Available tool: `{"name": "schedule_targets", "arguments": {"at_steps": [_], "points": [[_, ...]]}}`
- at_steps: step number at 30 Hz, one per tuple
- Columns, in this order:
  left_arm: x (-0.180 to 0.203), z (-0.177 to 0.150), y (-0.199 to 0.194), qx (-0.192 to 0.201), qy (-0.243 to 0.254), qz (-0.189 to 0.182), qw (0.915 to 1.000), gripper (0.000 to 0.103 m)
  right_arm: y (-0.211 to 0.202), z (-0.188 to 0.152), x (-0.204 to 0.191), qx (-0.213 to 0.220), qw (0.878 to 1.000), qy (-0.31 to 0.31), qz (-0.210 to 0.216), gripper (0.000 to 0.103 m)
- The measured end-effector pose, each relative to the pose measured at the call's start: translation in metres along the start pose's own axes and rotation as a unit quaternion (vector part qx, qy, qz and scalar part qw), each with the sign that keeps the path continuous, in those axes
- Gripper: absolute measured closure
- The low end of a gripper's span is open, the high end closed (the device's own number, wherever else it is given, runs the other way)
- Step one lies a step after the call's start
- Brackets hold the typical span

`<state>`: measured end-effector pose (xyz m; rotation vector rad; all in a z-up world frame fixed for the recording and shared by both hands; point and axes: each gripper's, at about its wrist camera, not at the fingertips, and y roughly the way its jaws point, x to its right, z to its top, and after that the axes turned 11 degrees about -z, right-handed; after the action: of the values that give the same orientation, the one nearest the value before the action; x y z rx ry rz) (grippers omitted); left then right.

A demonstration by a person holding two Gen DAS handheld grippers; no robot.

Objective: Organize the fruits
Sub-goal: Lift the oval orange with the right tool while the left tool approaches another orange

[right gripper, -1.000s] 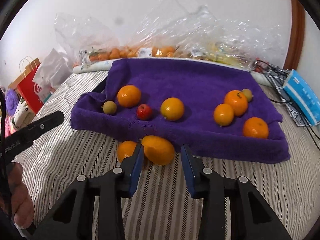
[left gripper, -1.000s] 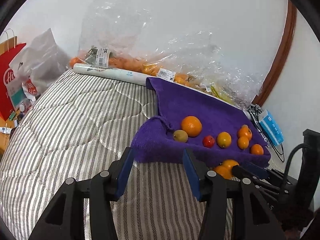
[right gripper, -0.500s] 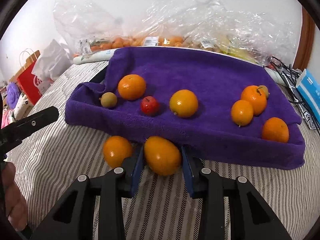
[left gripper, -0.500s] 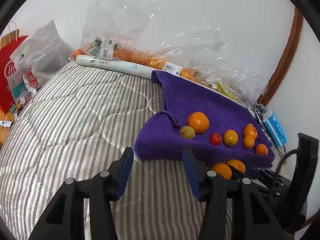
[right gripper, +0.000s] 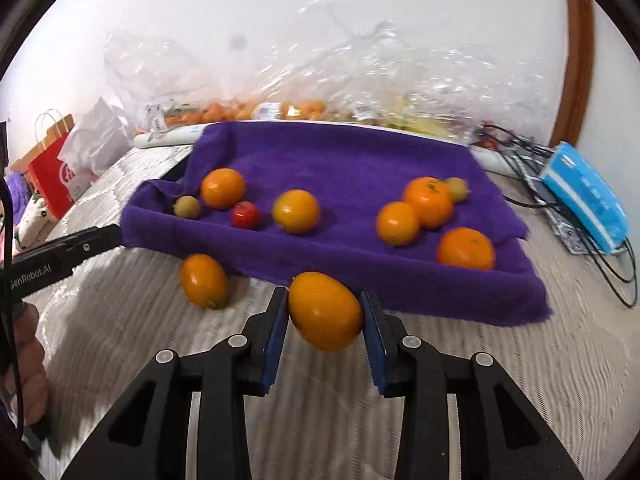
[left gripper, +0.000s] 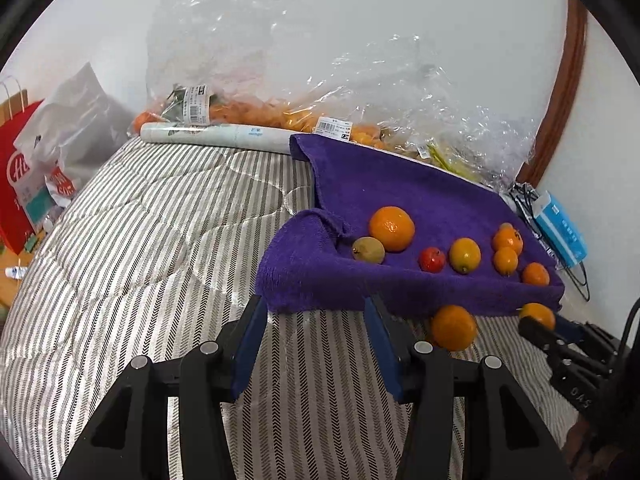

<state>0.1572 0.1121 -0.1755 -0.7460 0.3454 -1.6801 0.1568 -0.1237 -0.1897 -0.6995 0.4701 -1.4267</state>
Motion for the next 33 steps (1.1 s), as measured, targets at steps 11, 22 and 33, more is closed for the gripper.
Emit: {"name": "schedule_targets", "arguments": {"at_steps": [11, 22, 33], "points": [[-0.001, -0.001, 0.002, 0.003, -0.003, 0.007, 1.0000, 0.055, -0.004, -0.004, -0.009, 0.014, 0.999, -0.029, 0.025, 0.067], [0.001, -0.001, 0.002, 0.005, -0.001, 0.005, 1.0000, 0.055, -0.006, -0.007, -0.025, 0.017, 0.997, -0.072, 0.009, 0.067], [0.001, -0.001, 0.003, 0.002, 0.000, 0.003, 1.0000, 0.055, -0.009, -0.009, -0.030, 0.026, 0.996, -0.085, -0.008, 0.067]]}}
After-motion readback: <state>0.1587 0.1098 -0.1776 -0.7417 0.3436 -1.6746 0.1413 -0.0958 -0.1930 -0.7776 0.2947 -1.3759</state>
